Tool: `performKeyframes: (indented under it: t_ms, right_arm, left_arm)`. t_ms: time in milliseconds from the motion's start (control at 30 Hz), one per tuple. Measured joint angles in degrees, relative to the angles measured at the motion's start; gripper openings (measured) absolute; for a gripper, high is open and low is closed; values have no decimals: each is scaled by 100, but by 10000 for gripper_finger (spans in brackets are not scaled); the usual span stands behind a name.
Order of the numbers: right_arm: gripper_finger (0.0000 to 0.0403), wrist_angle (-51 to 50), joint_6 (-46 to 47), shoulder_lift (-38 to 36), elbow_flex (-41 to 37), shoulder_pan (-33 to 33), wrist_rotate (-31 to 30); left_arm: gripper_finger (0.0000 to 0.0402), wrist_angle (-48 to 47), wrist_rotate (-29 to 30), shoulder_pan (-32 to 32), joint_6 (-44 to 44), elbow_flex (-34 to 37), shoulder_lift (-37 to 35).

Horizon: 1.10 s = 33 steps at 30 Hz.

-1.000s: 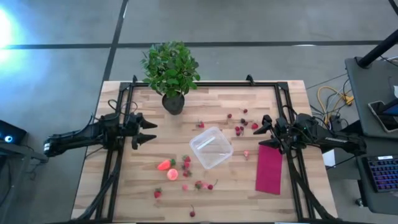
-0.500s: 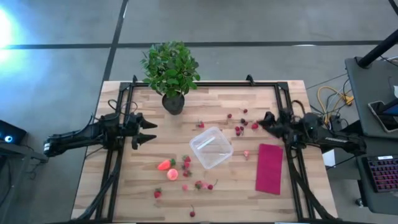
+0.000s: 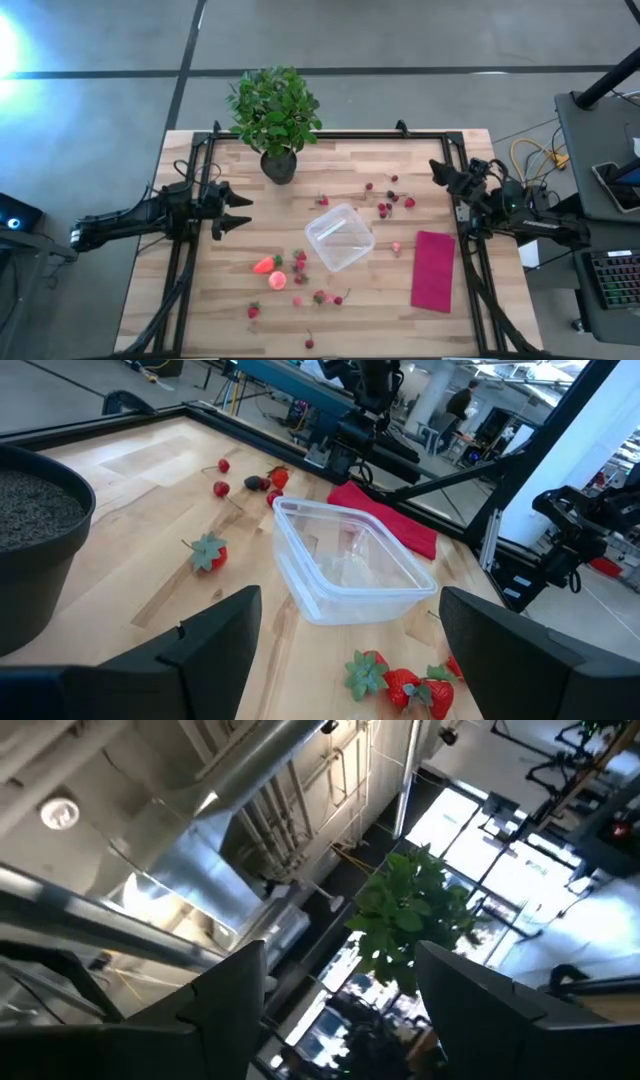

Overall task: Pick and placing Produce into tupperware
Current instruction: Put the red strawberry into the transparent bin

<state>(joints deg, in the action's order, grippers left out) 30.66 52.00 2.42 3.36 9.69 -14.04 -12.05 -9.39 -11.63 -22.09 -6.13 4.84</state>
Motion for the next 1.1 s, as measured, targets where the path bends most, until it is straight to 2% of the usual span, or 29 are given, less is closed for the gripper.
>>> performKeyframes:
  t_ms: [200, 267, 400, 500, 700, 767, 867, 967, 1100]
  right_arm:
    - [247, 4, 804, 0, 0, 0, -11]
    - [247, 3, 763, 0, 0, 0, -82]
    - [247, 16, 514, 0, 3, 2, -599]
    - [247, -26, 707, 59, 98, -6, -503]
    - [247, -329, 380, 668, 683, -4, -233]
    - [247, -1424, 336, 930, 1176, -4, -47]
    - [247, -4363, 351, 1439, 2191, -4, -14]
    - [247, -6965, 804, 2152, 3123, -2, -273]
    - [247, -9174, 1644, 3065, 3949, 0, -363]
  left_arm:
    - [293, 0, 0, 1, -1, 0, 0]
    - [293, 0, 0, 1, -1, 0, 0]
    - [293, 1, 0, 0, -1, 0, 0]
    - [293, 0, 0, 0, 0, 0, 0]
    - [293, 0, -2, 1, -2, -2, 2]
    - [293, 0, 0, 1, -1, 0, 1]
    - [293, 0, -1, 1, 0, -1, 0]
    - [293, 0, 0, 1, 0, -2, 0]
    - [293, 0, 0, 1, -1, -1, 0]
